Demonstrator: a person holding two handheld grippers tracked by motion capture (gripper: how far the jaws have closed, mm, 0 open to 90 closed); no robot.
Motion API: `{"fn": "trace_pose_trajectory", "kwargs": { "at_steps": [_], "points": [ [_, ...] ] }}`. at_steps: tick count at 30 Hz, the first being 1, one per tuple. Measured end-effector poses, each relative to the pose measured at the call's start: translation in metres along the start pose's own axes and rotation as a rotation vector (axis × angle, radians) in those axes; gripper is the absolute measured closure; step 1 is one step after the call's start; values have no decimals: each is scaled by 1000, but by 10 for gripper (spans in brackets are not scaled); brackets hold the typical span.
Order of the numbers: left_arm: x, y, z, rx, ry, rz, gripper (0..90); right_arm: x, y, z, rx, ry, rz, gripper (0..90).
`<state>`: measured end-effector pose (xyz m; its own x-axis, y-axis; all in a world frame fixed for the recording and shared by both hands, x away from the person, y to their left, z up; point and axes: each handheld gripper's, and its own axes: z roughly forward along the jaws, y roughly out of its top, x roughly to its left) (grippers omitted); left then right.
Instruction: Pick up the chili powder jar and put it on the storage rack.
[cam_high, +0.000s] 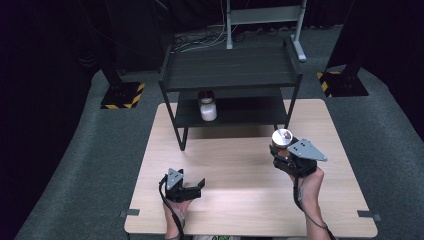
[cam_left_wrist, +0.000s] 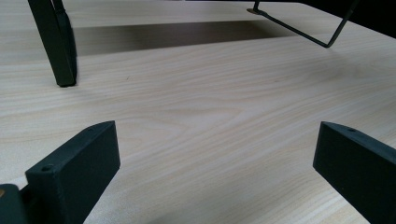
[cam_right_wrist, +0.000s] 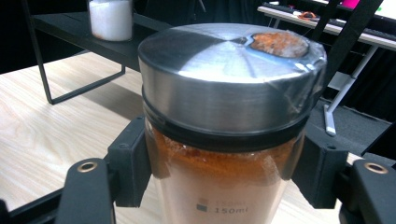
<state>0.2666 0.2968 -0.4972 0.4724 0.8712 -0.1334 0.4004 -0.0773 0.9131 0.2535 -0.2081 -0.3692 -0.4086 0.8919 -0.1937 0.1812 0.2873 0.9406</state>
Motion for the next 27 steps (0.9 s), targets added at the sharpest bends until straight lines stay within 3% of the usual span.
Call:
{"fn": "trace_pose_trajectory", "kwargs": {
  "at_steps": [27],
  "points": [
    [0, 1, 1, 7, -1, 2, 6, -2, 9, 12, 0, 9, -11, 305]
  ]
}}
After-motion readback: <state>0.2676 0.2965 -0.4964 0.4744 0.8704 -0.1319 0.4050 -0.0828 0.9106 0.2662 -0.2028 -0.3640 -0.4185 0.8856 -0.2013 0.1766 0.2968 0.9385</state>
